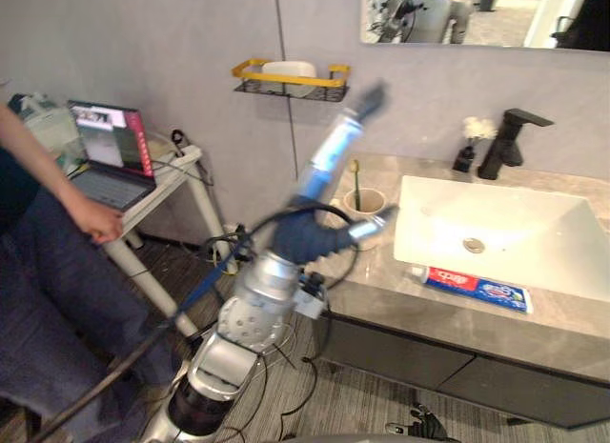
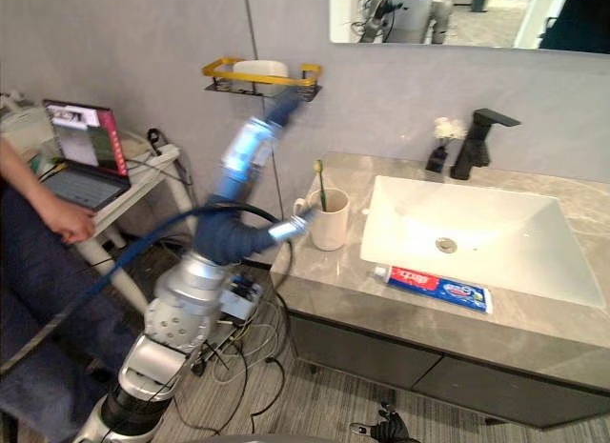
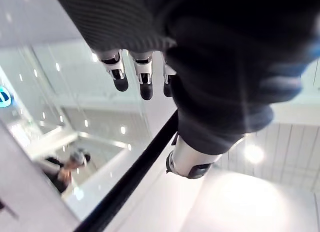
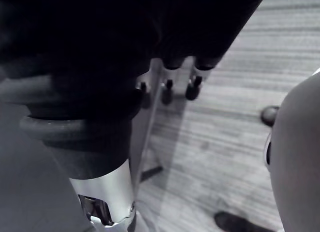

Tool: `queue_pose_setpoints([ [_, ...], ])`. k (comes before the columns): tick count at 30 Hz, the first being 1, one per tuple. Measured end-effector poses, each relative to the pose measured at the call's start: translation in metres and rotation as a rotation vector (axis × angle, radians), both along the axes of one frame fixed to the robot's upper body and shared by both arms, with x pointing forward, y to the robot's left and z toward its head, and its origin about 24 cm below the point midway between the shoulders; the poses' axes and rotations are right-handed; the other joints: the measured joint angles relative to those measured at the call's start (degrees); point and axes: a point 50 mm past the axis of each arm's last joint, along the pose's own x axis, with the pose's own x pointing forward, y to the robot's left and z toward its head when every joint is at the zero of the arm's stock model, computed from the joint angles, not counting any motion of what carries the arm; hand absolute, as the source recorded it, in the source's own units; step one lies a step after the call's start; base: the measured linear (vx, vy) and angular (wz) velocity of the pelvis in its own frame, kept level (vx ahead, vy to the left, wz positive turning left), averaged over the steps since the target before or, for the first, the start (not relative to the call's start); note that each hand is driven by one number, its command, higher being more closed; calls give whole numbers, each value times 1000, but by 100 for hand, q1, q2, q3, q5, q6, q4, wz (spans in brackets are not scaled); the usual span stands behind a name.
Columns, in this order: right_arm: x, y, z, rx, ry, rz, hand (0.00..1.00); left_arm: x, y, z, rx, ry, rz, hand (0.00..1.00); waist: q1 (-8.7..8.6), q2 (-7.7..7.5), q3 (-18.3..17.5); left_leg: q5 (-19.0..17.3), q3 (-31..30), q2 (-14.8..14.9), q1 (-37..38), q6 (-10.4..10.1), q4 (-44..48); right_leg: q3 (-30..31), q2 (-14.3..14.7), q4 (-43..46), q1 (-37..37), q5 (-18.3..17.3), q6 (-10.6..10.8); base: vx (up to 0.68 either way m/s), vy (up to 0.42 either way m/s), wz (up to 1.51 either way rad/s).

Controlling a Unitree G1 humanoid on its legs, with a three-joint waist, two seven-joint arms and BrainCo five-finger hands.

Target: Organize washtable

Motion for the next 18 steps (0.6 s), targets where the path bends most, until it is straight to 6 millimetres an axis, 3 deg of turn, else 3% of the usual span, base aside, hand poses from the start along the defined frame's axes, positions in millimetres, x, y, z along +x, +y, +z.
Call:
queue_pose_setpoints([
  [6, 6, -5, -1, 8, 9, 1, 0, 16, -23, -4, 127, 23, -110, 0, -238, 46, -33, -2, 178, 8, 11, 1, 0, 223, 17, -181, -53, 147, 3, -5, 11, -20],
  [18, 11, -12, 1, -4, 6, -2, 0, 32, -35, -19, 249, 71, -110, 0, -545, 48, -4, -23, 478, 63, 23, 2, 0, 592, 65, -387, -188, 347, 0, -32, 6, -16],
])
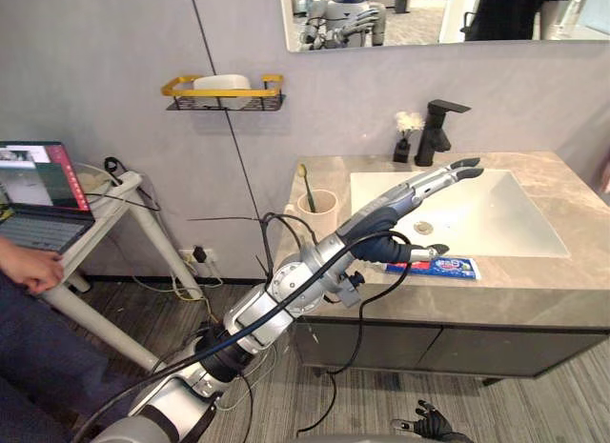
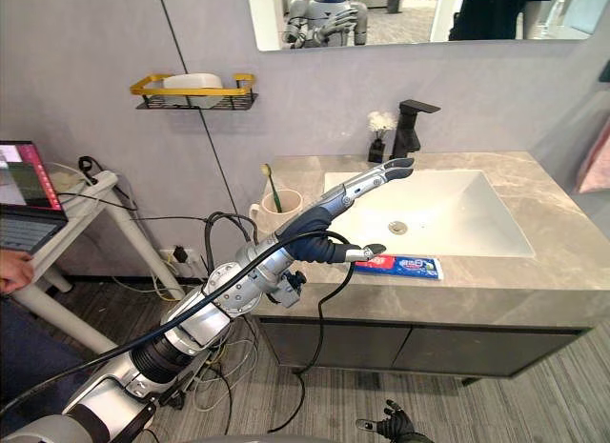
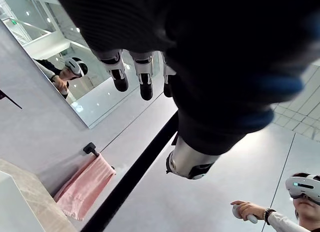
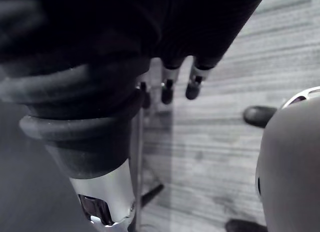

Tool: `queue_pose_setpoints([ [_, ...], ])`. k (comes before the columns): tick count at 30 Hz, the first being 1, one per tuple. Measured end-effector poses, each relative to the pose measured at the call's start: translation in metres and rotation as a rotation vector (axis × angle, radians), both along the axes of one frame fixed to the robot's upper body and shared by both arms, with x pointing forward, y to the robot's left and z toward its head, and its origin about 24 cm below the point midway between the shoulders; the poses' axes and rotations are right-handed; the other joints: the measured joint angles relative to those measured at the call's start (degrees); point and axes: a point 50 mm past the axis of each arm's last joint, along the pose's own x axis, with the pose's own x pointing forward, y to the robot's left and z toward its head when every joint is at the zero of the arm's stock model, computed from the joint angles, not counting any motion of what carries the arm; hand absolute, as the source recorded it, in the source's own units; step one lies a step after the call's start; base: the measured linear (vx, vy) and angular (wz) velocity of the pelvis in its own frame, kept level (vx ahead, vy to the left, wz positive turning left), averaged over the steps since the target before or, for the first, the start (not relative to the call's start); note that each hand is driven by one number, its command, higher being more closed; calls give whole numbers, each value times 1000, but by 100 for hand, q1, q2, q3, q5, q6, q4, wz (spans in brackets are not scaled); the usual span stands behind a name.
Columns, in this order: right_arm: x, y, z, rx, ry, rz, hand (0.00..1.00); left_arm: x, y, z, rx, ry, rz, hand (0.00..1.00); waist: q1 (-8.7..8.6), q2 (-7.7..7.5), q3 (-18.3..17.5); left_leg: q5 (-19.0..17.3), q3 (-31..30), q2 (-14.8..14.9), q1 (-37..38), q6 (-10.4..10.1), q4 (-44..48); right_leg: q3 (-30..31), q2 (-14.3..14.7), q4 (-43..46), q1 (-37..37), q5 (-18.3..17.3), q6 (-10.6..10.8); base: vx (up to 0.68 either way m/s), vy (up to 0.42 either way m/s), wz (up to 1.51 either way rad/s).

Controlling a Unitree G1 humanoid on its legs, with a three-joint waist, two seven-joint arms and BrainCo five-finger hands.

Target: Organize washtable

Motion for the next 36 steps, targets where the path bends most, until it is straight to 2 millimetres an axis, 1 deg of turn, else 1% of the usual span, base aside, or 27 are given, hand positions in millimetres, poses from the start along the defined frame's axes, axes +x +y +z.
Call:
queue_pose_setpoints([
  [1, 0, 0, 0, -1, -1, 0, 0, 1, 0, -1, 6, 2, 5, 0, -47, 1, 1, -1, 4, 0, 0, 0, 0, 8, 2, -17, 0, 13, -2, -23, 1, -5],
  [3, 0, -3, 0, -6, -1, 1, 0, 5, 1, -1, 25, -5, 15, 0, -58, 13, 11, -1, 5, 1, 0, 0, -1, 15, 7, -38, 6, 30, -6, -10, 0, -2],
  [5, 0, -7, 1, -18, -1, 2, 0, 8, 7, -1, 56, -24, 38, 0, -52, 42, 31, -1, 4, 1, -1, 0, -1, 16, 9, -48, 12, 47, 1, 0, 0, 0],
  [7, -4, -14, 2, -34, 11, 3, 0, 14, 18, -3, 110, -43, 75, 0, -45, 71, 49, -1, -15, 1, -1, 0, -2, -3, 15, -48, 30, 48, 2, -2, -4, 3],
  [9, -12, -18, 1, -45, 31, -1, 0, 22, 29, -5, 188, -69, 109, 0, 14, 93, 63, -1, -36, 3, -1, 0, -1, -30, 23, -54, 52, 47, 2, -2, -11, 6],
  [11, -22, -22, 0, -51, 62, -6, 0, 31, 52, -7, 297, -104, 172, 0, 57, 131, 94, -1, -58, 0, -2, 0, -3, -53, 25, -60, 70, 47, 2, -4, -9, 5],
  [12, -23, -22, 0, -51, 67, -7, 0, 32, 59, -7, 325, -112, 187, 0, 65, 132, 99, -1, -66, 0, -2, 0, -4, -62, 26, -62, 76, 47, 2, -1, -7, 7],
  [13, -23, -22, 0, -51, 67, -7, 0, 35, 72, -4, 365, -122, 217, 0, 82, 140, 104, -1, -82, 0, -1, 0, -4, -77, 29, -63, 87, 46, 1, -4, -7, 5],
  [14, -22, -21, 0, -48, 66, -3, 0, 35, 85, 0, 373, -134, 256, 0, 122, 141, 112, -1, -88, 0, -1, 0, -8, -83, 30, -64, 88, 46, 0, -6, -7, 4],
  [15, -22, -21, 0, -45, 66, 0, 0, 33, 92, 2, 365, -136, 274, 0, 151, 140, 116, 0, -88, 0, -1, 0, -12, -83, 31, -66, 88, 46, 0, -6, -6, 3],
  [16, -22, -20, 0, -37, 67, 19, 0, 25, 108, 5, 342, -129, 305, 0, 214, 132, 126, 0, -101, -1, 0, 0, -20, -97, 31, -67, 95, 44, -3, 1, -6, 4],
  [18, -21, -19, 0, -36, 66, 25, 0, 13, 123, 2, 347, -96, 316, 0, 246, 103, 144, 0, -123, 0, 8, 0, -32, -122, 34, -66, 111, 37, -14, 6, -7, 6],
  [19, -22, -19, -1, -36, 69, 31, 0, 5, 131, -5, 363, -48, 300, 0, 334, 83, 160, 1, -123, 0, 43, 0, -60, -122, 35, -66, 130, 33, -21, 0, 0, 0],
  [20, -23, -19, -1, -36, 72, 33, 0, -5, 136, -14, 378, 17, 278, 0, 386, 70, 188, 2, -122, -2, 115, 0, -105, -123, 34, -71, 191, 24, -31, 0, 0, 0],
  [21, -23, -18, -1, -35, 72, 34, 0, -10, 139, -20, 388, 55, 265, 0, 409, 64, 192, 1, -124, -4, 143, 0, -117, -124, 31, -69, 215, 13, -45, 0, 0, 0],
  [22, -24, -18, -1, -34, 76, 37, 0, -18, 141, -28, 406, 114, 238, 0, 492, 60, 189, 1, -117, -2, 179, 0, -152, -119, 31, -63, 227, -3, -46, 0, 0, 0],
  [24, -27, -17, -2, -24, 88, 63, 0, -39, 147, -46, 464, 263, 151, 0, 554, 49, 195, 2, -145, 1, 191, -1, -193, -140, 31, -39, 224, -52, -53, -13, -14, 5],
  [26, -29, -17, -2, -21, 96, 71, 0, -47, 151, -53, 513, 334, 94, 0, 580, 57, 199, 2, -149, 4, 196, -1, -201, -145, 31, -27, 223, -66, -57, -7, -7, 2],
  [27, -31, -17, -3, -31, 109, 108, 0, -51, 152, -55, 552, 382, 35, 0, 635, 84, 214, 3, -145, 8, 202, -2, -214, -143, 34, -26, 222, -67, -56, 0, 0, 0],
  [28, -31, -18, -2, -33, 114, 134, 0, -55, 154, -56, 591, 422, -20, 0, 677, 79, 209, 5, -142, 9, 211, -2, -240, -144, 35, -27, 221, -66, -54, 0, 0, 0],
  [31, -31, -18, -2, -34, 127, 201, 0, -66, 156, -61, 681, 518, -137, 0, 691, 109, 204, 18, -120, 10, 239, -15, -310, -139, 34, -37, 218, -50, -26, 3, -2, -1],
  [36, -25, -13, -2, -36, 120, 303, 0, -79, 157, -71, 699, 592, -198, 0, 687, 126, 198, 17, -65, 18, 210, -16, -311, -120, 42, -58, 216, -51, -27, 27, -12, -3],
])
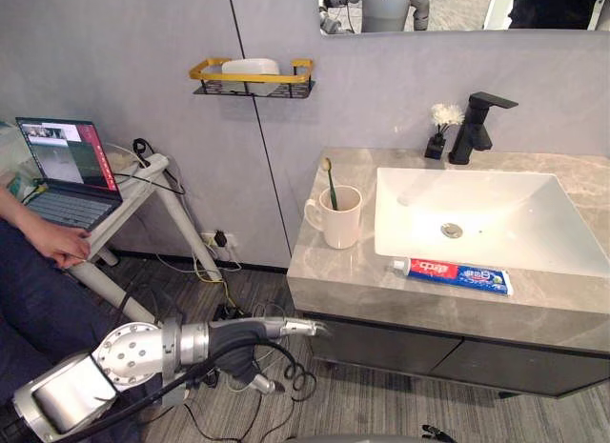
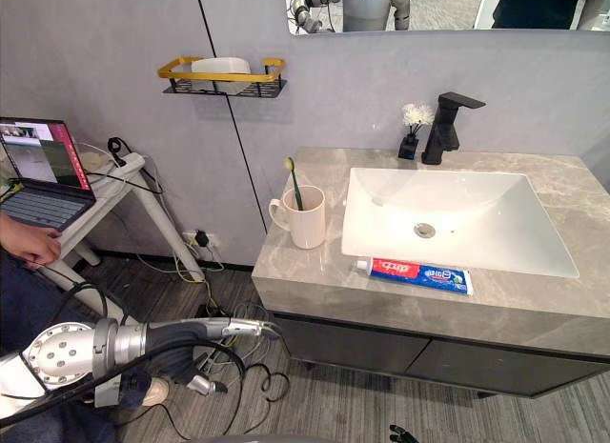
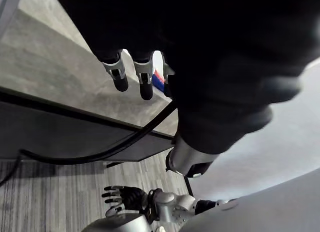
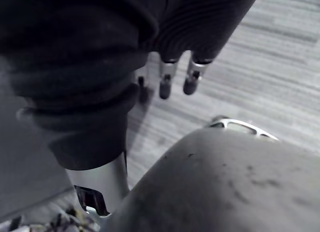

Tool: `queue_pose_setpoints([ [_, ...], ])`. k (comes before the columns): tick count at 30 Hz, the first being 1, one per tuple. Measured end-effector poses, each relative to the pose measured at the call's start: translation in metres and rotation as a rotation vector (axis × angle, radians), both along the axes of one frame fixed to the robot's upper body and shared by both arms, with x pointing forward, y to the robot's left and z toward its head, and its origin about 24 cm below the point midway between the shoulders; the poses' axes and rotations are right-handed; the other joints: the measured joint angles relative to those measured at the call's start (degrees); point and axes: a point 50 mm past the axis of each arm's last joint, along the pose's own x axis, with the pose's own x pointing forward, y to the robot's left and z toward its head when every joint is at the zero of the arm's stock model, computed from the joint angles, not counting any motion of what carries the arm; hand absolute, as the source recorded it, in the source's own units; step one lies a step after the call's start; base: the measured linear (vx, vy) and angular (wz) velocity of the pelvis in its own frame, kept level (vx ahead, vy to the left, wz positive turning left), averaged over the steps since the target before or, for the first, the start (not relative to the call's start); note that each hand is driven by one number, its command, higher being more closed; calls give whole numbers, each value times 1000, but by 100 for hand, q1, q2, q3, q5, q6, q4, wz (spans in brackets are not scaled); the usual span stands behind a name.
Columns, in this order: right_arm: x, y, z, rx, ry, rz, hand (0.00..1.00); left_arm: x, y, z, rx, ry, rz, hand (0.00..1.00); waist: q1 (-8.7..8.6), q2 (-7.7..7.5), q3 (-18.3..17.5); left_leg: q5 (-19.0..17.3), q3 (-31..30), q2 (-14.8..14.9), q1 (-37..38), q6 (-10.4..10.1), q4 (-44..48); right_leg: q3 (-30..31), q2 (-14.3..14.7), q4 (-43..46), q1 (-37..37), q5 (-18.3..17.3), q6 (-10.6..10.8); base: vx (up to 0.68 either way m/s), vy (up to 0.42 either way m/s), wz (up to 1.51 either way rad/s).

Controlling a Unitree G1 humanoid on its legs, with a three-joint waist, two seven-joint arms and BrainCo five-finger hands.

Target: Organize washtable

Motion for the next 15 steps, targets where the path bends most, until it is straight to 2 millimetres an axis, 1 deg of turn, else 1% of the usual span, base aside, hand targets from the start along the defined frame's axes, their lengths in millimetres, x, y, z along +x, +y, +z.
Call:
queue_pose_setpoints([
  [2, 3, 1, 0, -2, -3, 41, 0, -7, -1, -10, 57, -21, -32, 0, 6, 3, 2, 0, 10, 0, -22, 0, 1, -14, 1, -1, -9, 0, 0, 8, -10, 4],
  [4, 4, 2, 0, -4, -3, 67, 0, -11, 1, -22, 145, -82, -58, 0, -7, 9, 6, 0, 6, -1, -23, 0, 1, -18, 1, 0, -7, -5, -8, 0, 0, 0],
  [5, 6, 2, 1, -7, -6, 82, 0, -11, 7, -33, 215, -121, -60, 0, -14, 30, 20, 0, -8, -1, -23, 0, 1, -27, 2, 6, -5, -11, -17, 0, 0, 0],
  [8, 6, 1, 1, -11, -5, 97, 0, -7, 17, -47, 377, -266, -83, 0, -24, 67, 31, 0, -50, -1, -16, 0, 1, -36, 2, 29, -3, -30, -16, -34, -16, 3],
  [10, 6, 0, 1, -13, -3, 96, 0, -4, 21, -53, 456, -365, -107, 0, -22, 79, 31, 1, -69, 0, -10, 0, 1, -37, 1, 49, -8, -42, -15, -15, -7, 1],
  [12, 6, 0, 1, -14, -2, 96, 0, 0, 24, -57, 491, -415, -104, 0, -28, 98, 39, 1, -69, 0, -5, 0, 1, -33, 1, 50, -16, -44, -15, -36, -16, -1],
  [14, 9, 0, 1, -17, -6, 102, 0, 3, 29, -62, 530, -455, -101, 0, -37, 70, 91, 0, -44, 1, 63, 0, 0, -10, 1, 47, 15, -47, -21, -22, -11, -8],
  [15, 10, 0, 2, -23, -7, 119, 0, 7, 33, -63, 565, -482, -104, 0, -35, 118, 150, -1, -20, 1, 104, 0, -3, 13, 1, 44, 40, -49, -23, -28, -10, -12],
])
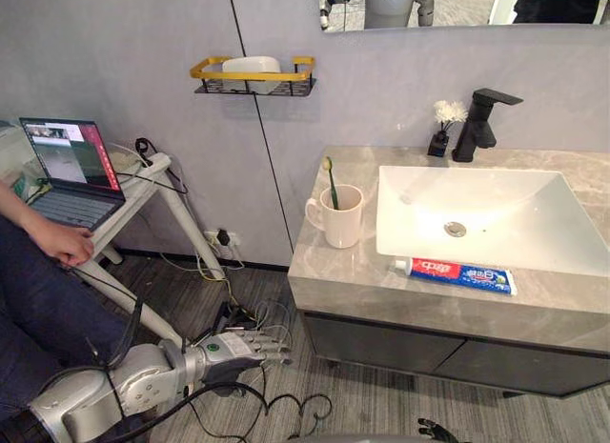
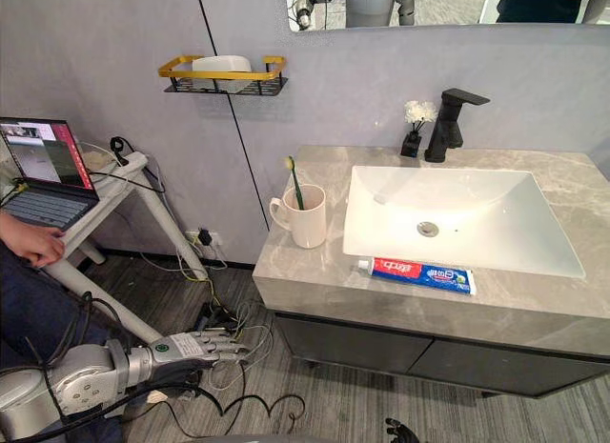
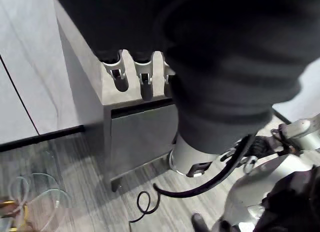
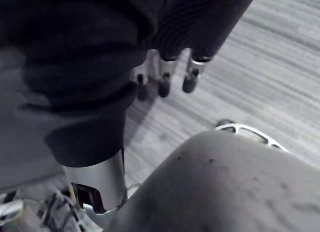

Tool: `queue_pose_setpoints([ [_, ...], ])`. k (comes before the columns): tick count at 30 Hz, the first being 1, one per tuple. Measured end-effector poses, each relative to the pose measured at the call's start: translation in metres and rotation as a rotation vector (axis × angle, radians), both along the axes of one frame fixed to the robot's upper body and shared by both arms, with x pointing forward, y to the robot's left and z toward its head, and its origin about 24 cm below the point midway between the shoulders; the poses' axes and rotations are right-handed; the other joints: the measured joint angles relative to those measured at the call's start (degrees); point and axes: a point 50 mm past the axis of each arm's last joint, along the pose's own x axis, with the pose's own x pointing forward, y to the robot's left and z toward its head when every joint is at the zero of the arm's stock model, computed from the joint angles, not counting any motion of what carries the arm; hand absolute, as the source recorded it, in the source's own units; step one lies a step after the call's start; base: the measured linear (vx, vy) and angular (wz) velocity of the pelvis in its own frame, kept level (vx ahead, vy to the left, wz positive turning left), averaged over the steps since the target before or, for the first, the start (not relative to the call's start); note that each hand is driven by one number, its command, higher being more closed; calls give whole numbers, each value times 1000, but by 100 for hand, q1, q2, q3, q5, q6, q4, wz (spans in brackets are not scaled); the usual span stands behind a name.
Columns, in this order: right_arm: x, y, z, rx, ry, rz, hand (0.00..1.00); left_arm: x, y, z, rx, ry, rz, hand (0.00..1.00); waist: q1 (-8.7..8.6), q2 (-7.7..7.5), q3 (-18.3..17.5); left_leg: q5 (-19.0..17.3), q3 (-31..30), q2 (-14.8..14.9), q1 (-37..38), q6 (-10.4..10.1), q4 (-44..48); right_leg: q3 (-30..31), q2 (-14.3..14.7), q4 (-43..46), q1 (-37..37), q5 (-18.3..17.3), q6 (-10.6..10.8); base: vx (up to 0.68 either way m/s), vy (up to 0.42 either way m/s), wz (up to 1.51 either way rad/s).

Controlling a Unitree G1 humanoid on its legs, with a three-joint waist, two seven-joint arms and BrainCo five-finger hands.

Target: Organize washtable

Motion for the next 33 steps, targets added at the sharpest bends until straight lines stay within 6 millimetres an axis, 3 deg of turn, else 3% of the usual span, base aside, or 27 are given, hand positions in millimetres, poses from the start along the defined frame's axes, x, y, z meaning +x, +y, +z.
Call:
queue_pose_setpoints([
  [3, 3, 0, 1, -5, -9, 17, 0, 12, 17, 2, 66, -73, 44, 0, -12, -13, 33, -4, 76, 2, 53, 0, -4, 79, -2, -19, 11, -1, -4, -32, -7, -13],
  [8, 5, 1, 2, -7, -20, 21, 0, 46, 78, 19, 263, -308, 224, 0, -13, -18, 38, -11, 165, 4, 86, -5, -5, 161, -2, -59, 14, 24, 23, -16, -11, -8],
  [10, 5, 1, 2, -7, -20, 25, 0, 65, 116, 52, 349, -505, 378, 0, 15, -32, 35, -20, 211, 4, 88, -2, -5, 178, -2, -78, 15, 36, 31, -12, -10, -5],
  [11, 5, 1, 2, -7, -19, 25, 0, 69, 124, 63, 365, -561, 422, 0, 24, -39, 32, -24, 215, 3, 88, -2, -5, 183, -2, -85, 15, 39, 32, -6, -10, -4],
  [14, 0, 1, 1, -4, -14, 8, 0, 81, 148, 122, 319, -834, 652, 0, 160, -71, 22, -32, 226, -3, 85, 2, -5, 212, -2, -162, 22, 75, 36, -3, -11, -5],
  [16, -1, 1, 1, 2, -11, -3, 0, 79, 152, 137, 255, -918, 741, 0, 184, -72, 22, -32, 220, -3, 80, 2, -5, 202, 0, -170, 25, 75, 36, 0, 0, 0],
  [19, -1, 1, 1, 22, -4, -8, 0, 75, 158, 135, 138, -966, 869, 0, 194, -77, 20, -31, 211, -2, 71, 2, -4, 195, 5, -173, 22, 76, 34, 0, 0, 0],
  [26, -8, 4, 0, 50, 6, -66, 0, 63, 160, 140, -215, -850, 978, 0, 286, -214, -8, -32, 226, -3, 62, 3, -4, 215, 5, -170, -1, 83, 25, -6, -4, -1],
  [30, -10, 4, -1, 53, 12, -67, 0, 63, 146, 151, -349, -889, 920, 0, 346, -220, -6, -29, 136, -6, 44, 6, -4, 120, 5, -160, 13, 82, 23, -42, -19, 9],
  [33, -11, 5, -1, 54, 16, -72, 0, 58, 120, 159, -526, -931, 841, 0, 355, -230, -15, -25, 63, -9, -25, 4, -3, 72, 4, -145, -10, 81, 25, -28, -16, 13],
])
